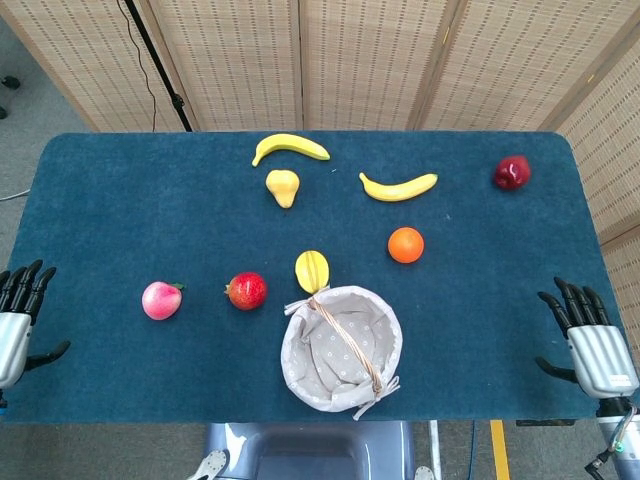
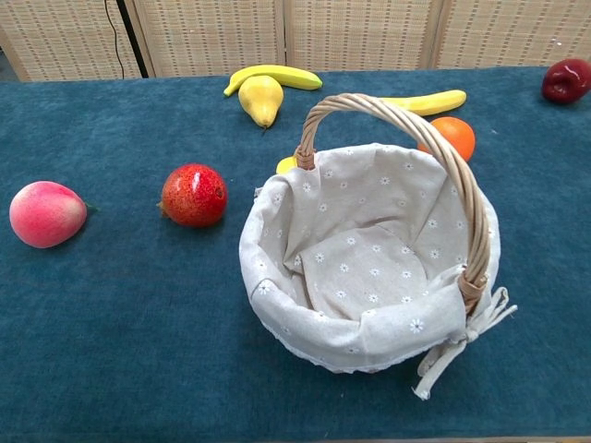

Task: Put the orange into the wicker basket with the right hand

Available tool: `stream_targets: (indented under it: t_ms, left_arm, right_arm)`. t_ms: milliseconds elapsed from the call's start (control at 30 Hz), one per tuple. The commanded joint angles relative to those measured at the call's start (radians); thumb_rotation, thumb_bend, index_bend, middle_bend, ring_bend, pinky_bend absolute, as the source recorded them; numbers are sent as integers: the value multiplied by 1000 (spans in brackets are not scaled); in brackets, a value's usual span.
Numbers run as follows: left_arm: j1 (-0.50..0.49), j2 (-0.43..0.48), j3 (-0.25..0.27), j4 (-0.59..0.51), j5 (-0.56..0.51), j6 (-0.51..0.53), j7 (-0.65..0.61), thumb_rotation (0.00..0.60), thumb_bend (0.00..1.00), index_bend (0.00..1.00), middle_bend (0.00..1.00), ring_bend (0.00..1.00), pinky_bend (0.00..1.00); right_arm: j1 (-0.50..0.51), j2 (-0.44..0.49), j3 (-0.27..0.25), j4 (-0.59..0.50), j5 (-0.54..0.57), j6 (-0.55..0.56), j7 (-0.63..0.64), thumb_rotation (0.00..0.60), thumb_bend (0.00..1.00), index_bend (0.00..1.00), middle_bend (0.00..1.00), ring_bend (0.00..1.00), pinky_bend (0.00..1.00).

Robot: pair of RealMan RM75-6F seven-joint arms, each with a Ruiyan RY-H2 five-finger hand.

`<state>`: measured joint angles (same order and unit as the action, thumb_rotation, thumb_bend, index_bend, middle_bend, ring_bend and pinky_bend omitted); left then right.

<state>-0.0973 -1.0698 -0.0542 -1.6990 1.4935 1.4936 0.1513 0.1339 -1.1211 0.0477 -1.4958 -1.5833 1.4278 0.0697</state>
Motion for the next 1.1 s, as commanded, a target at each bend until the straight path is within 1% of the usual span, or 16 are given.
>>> stream_targets:
  t_ms: [33, 100, 133, 267, 367, 400, 500, 600, 667, 800, 1100]
  left_arm:
    - [0, -3, -3, 9, -10, -4, -10, 600, 0, 0, 0, 0, 0]
    - [-3, -9, -10, 30, -36, -19, -26, 600, 0, 0, 0, 0, 0]
    - [-7, -13, -17, 45, -55, -31, -37, 600, 0, 0, 0, 0, 0]
    - [-15, -25, -24, 77, -77, -49, -55, 600, 0, 0, 0, 0, 0]
    - [-21, -36, -25, 98, -86, -64, -62, 600, 0, 0, 0, 0, 0]
    - [-23, -40, -26, 104, -88, -67, -63, 600, 0, 0, 0, 0, 0]
    - [-27, -47, -28, 114, -89, -70, -68, 600, 0, 0, 0, 0, 0]
    - [-29, -53, -29, 120, -90, -71, -69, 600, 0, 0, 0, 0, 0]
    - [-34, -61, -29, 124, -93, -80, -68, 600, 0, 0, 0, 0, 0]
    - [-40, -69, -26, 126, -92, -87, -60, 600, 0, 0, 0, 0, 0]
    - [-40, -63, -17, 101, -71, -77, -36, 600, 0, 0, 0, 0, 0]
  right_arm:
    - [59, -13, 4, 10, -45, -54, 23, 600, 0, 126, 0, 0, 0]
    - [129, -37, 12, -12, -95, -113, 10, 600, 0, 123, 0, 0, 0]
    - [175, -59, 20, -28, -114, -160, -2, 600, 0, 120, 0, 0, 0]
    - [248, -100, 36, -48, -105, -249, -22, 600, 0, 113, 0, 0, 0]
    - [315, -148, 53, -33, -94, -324, -18, 600, 0, 111, 0, 0, 0]
    - [342, -170, 65, -15, -79, -357, -14, 600, 0, 110, 0, 0, 0]
    - [391, -210, 86, 22, -48, -410, -1, 600, 0, 106, 0, 0, 0]
    - [427, -238, 103, 59, -28, -441, 2, 600, 0, 106, 0, 0, 0]
    - [469, -268, 135, 106, 8, -480, 3, 600, 0, 106, 0, 0, 0]
    - [512, -302, 163, 169, 66, -520, 8, 600, 0, 106, 0, 0, 0]
    - [590, -398, 200, 331, 201, -615, 11, 600, 0, 106, 0, 0, 0]
